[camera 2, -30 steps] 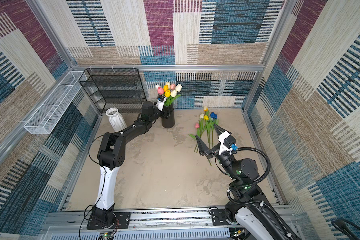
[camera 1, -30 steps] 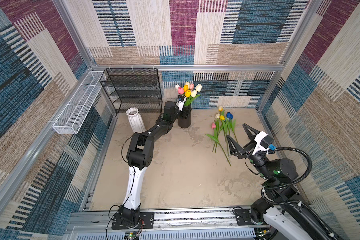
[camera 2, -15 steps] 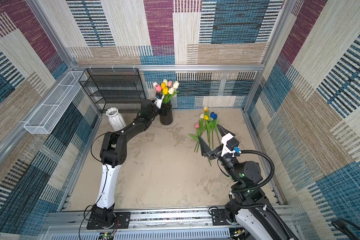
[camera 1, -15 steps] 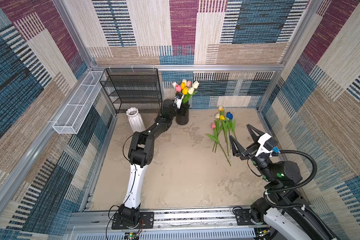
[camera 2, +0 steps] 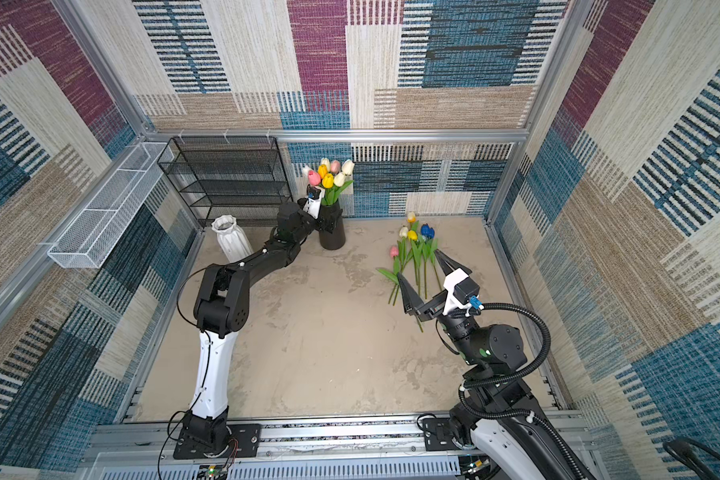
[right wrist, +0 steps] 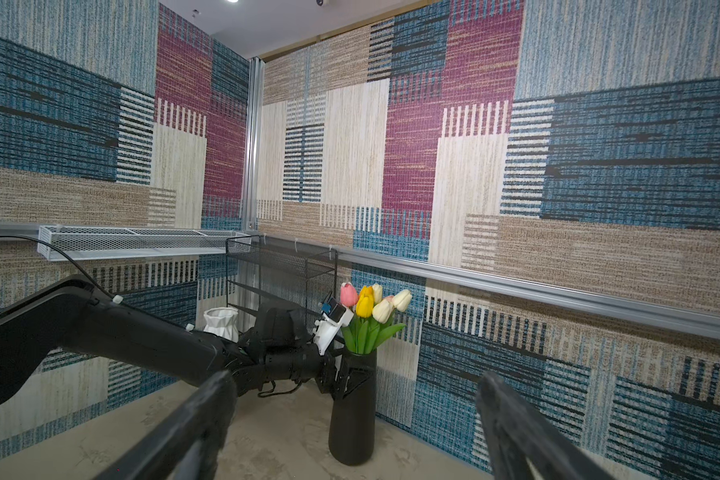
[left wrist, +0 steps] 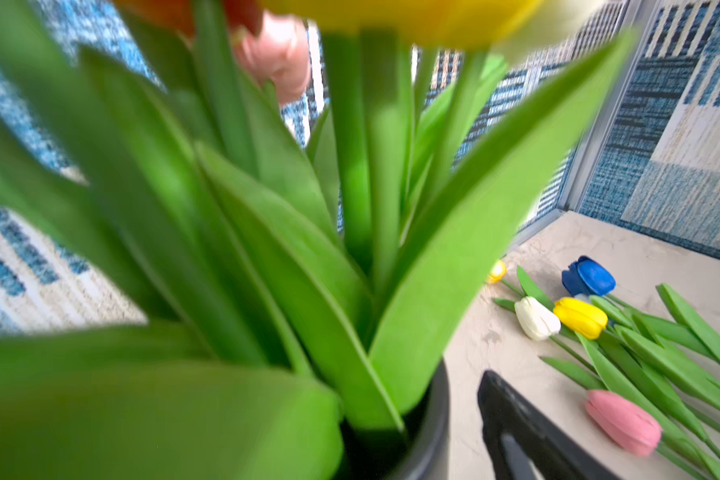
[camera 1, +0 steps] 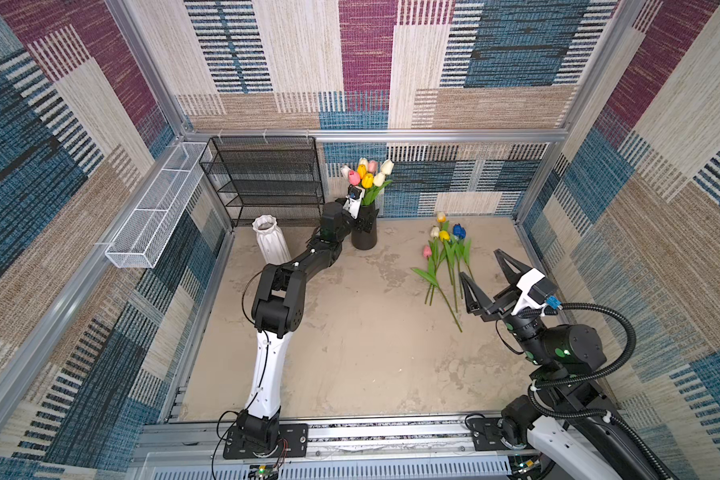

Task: Arrange the flowers into the vase
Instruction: 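Open the left gripper off the dark vase and move toward the white vase, then lower the left gripper onto the white ribbed vase rim and grasp it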

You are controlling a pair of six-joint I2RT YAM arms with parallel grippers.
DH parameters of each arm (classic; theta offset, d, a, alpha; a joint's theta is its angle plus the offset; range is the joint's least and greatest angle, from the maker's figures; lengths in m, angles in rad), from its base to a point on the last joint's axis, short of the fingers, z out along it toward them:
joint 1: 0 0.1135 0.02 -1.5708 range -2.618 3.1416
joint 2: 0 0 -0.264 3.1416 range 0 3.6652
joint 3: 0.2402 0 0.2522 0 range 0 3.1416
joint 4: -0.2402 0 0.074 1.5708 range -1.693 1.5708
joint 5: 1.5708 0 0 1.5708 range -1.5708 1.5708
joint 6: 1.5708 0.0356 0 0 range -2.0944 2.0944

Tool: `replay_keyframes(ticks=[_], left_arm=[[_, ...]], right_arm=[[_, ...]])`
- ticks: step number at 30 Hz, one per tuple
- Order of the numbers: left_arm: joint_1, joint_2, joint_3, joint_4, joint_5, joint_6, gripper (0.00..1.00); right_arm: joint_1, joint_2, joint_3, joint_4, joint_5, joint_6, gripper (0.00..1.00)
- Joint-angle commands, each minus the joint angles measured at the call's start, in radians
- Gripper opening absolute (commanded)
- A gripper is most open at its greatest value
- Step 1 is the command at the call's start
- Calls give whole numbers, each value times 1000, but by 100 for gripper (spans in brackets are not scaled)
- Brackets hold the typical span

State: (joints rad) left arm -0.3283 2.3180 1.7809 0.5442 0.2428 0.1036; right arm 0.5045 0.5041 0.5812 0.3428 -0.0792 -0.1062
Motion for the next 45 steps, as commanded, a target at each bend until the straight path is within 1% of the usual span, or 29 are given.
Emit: replay_keyframes(ticks=[1,6,9,12,15,17,21,24,26,29,31,33,34,37,40,41,45], left_arm=[[0,-30,-45,45,3,22,100],[3,-84,-150,96,-18,29,100],[3,-144,-226,111,-35,26,100],[3,-227,-340,175,-32,11,100],[2,-360,-492,239,-26,-22,100],[-2,-490,-628,298,-25,-39,99],[8,-763,-893,344,-95,-78,100],[55,-960,-1086,361,-137,-115,100],[120,-1084,-1188,349,-136,-138,100],[207,-1217,-1232,191,-136,-101,100],[264,-1266,-1246,140,-128,-84,99],[320,-1285,-1262,127,-143,-65,100],[356,-1279,-1265,125,-131,-65,100],[455,-1216,-1252,143,-45,-76,99],[516,-1121,-1200,160,58,-75,99],[527,-1088,-1179,165,85,-66,99],[531,-960,-1075,141,121,20,99]], right_arm=[[0,-4,-3,21,-14,-1,94],[0,-13,-12,22,-26,10,94],[0,-12,-16,24,-21,13,94],[0,-1,-21,28,-20,16,94],[0,29,-21,36,-42,16,95],[0,49,-29,55,-56,17,95],[0,68,-67,127,-67,26,96],[0,87,-82,165,-66,27,98],[0,103,-83,175,-66,27,100],[0,122,-90,192,-68,23,100],[0,137,-92,204,-70,20,100],[0,152,-92,213,-73,20,100],[0,160,-94,220,-73,22,100],[0,177,-101,241,-83,31,100],[0,193,-106,254,-84,40,100],[0,198,-104,254,-83,43,100],[0,206,-107,260,-94,42,100]])
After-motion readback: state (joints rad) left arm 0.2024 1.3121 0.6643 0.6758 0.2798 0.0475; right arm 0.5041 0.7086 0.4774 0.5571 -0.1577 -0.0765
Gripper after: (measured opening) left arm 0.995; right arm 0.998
